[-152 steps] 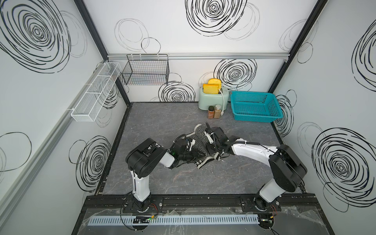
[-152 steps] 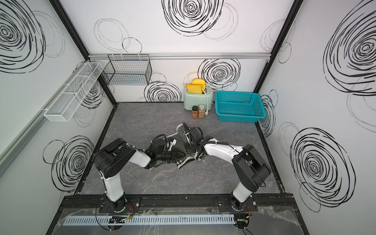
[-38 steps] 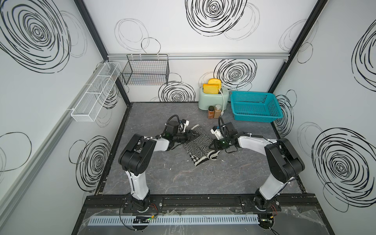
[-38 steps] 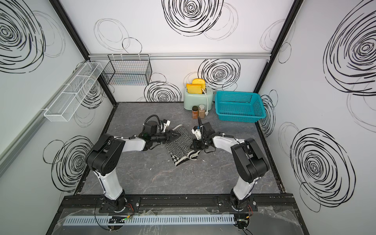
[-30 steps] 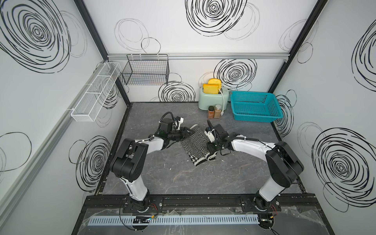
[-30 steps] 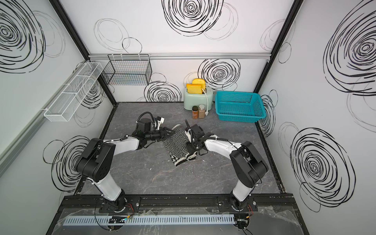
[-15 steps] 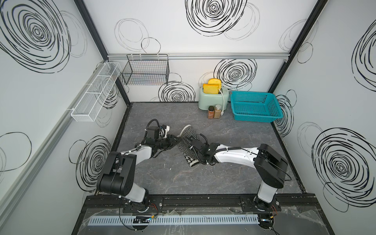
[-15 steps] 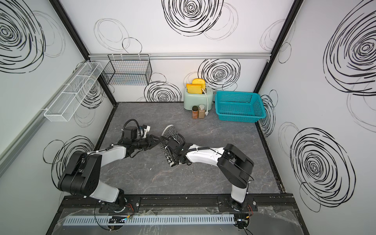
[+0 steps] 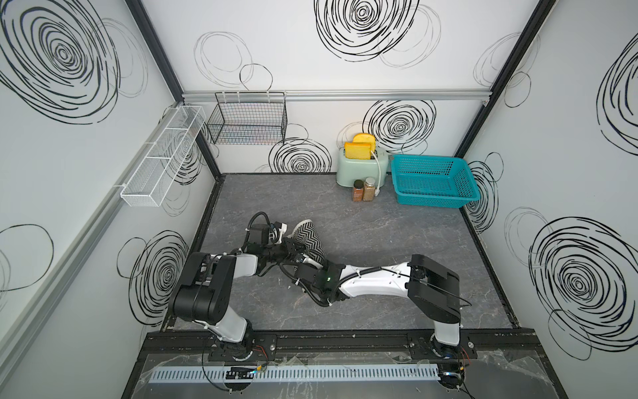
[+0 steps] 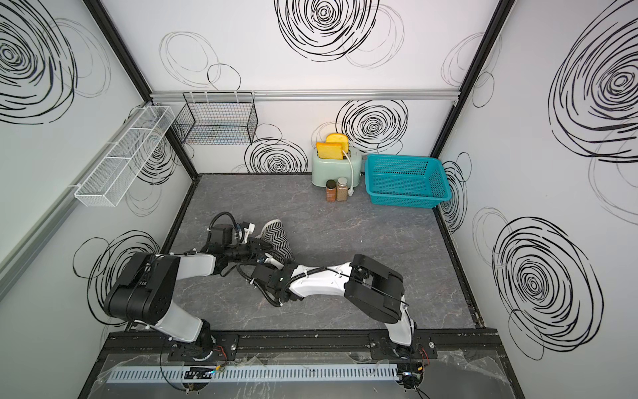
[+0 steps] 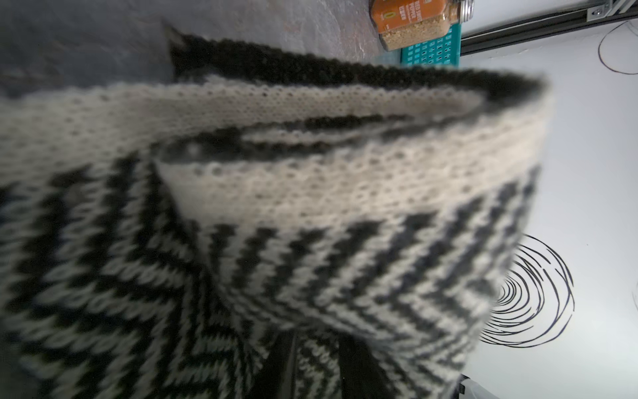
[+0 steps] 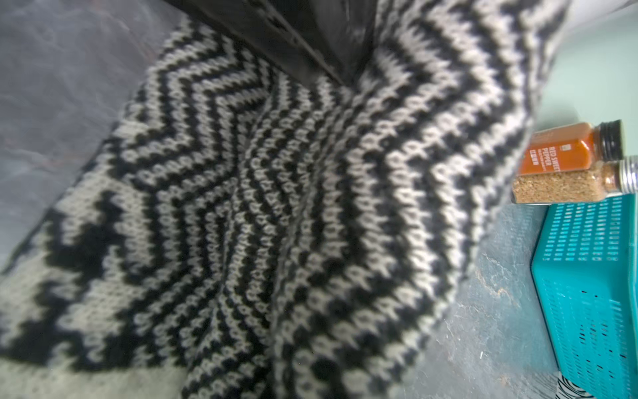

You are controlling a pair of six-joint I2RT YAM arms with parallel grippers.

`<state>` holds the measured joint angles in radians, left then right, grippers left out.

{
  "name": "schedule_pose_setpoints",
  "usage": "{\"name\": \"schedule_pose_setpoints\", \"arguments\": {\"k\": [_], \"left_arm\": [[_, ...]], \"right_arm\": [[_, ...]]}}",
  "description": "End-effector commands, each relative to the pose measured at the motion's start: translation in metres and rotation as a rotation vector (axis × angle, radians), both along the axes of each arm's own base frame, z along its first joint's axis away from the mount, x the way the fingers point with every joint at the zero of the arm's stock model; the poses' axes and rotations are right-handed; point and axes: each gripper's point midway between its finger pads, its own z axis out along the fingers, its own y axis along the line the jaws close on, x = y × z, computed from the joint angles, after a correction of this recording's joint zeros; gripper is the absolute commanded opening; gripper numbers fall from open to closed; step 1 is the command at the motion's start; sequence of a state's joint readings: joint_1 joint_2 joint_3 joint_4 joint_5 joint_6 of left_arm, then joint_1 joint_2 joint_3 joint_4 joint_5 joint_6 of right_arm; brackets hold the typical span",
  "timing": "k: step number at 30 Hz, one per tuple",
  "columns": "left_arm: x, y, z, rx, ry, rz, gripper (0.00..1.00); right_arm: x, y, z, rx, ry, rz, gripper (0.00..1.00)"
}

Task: Roll up the scarf and place it into the basket
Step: Roll the scarf at the center of the board.

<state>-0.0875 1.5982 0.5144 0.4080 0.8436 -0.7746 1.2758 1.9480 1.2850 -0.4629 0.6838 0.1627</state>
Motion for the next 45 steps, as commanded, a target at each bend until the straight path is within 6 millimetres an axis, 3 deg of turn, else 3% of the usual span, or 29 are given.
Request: {"name": "schedule_pose_setpoints", "arguments": {"k": [1,7,15,25,31,37,45], "left_arm": [[0.000,0.010,-0.002,-0.009,-0.016,0.025,0.25],[-0.015,0.025,-0.003,0.066,-0.022,0.026,0.25],[-0.012,0.002,-0.008,-0.008,-0.019,0.011,0.25],[-0.002,-0.058,-0.010,-0.071,-0.022,-0.032,0.25],[-0.009,-0.078,-0.023,-0.049,0.018,-0.044,0.21],[-0.020,-0.076,-0.031,-0.050,0.042,-0.030,0.20],[-0.030,-0.052,-0.021,-0.028,0.047,-0.024,0.28]], "right_arm": [[-0.005,-0.007,-0.007,-0.048,0.051,0.011,0.00],[0.016,-0.031,0.003,0.025,0.097,-0.088,0.00],[0.041,-0.075,0.023,0.037,0.047,-0.132,0.00],[0.041,-0.082,0.027,-0.013,-0.015,-0.067,0.00],[0.026,-0.063,0.024,-0.013,-0.031,-0.007,0.00],[0.002,-0.045,0.005,-0.068,-0.028,0.072,0.00],[-0.023,-0.048,-0.057,-0.223,0.036,0.125,0.00]]}}
